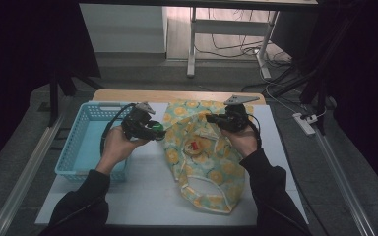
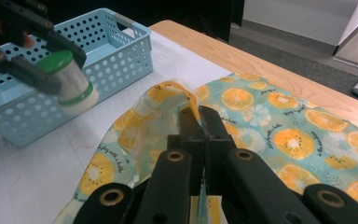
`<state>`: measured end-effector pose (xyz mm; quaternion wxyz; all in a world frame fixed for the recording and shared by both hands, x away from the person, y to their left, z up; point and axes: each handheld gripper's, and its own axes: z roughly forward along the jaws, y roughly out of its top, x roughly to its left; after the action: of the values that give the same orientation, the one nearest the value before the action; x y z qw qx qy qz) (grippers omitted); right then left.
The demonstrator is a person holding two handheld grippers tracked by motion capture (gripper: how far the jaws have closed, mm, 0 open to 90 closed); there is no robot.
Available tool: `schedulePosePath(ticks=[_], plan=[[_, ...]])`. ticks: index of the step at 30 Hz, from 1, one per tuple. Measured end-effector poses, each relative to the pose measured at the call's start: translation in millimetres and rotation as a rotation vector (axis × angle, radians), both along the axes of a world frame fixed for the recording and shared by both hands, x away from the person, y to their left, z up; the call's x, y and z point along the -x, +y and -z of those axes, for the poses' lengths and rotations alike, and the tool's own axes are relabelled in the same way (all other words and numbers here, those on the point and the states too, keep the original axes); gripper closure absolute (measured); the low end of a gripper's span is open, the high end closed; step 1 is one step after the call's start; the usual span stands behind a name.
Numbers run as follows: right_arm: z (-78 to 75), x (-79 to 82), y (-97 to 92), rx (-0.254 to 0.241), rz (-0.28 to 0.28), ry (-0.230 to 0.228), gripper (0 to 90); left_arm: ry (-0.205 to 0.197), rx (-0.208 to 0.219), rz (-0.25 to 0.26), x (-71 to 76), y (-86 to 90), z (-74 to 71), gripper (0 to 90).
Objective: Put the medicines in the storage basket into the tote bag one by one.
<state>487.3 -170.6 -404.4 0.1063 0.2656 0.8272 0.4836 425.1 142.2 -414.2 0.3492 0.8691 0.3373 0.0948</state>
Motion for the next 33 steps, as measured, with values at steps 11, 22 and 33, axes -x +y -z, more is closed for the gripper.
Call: schedulePosePath(ticks=[11, 22, 33], plan=[[0.8, -1.4, -2.1, 0.003, 0.007, 0.001, 89.7, 0.012, -0.002, 0.122, -1.8, -54.8, 9.6, 52.7], [0.1, -1.6, -3.6, 0.000, 0.009, 0.003, 89.7, 0.006, -0.018, 0.181, -14.5, -97.0, 19.0, 52.6], [0.5, -1.4, -7.7, -0.001, 0.012, 0.005, 89.8, -0.020, -0.031, 0.162, -32.9, -120.0, 29.8, 52.6]])
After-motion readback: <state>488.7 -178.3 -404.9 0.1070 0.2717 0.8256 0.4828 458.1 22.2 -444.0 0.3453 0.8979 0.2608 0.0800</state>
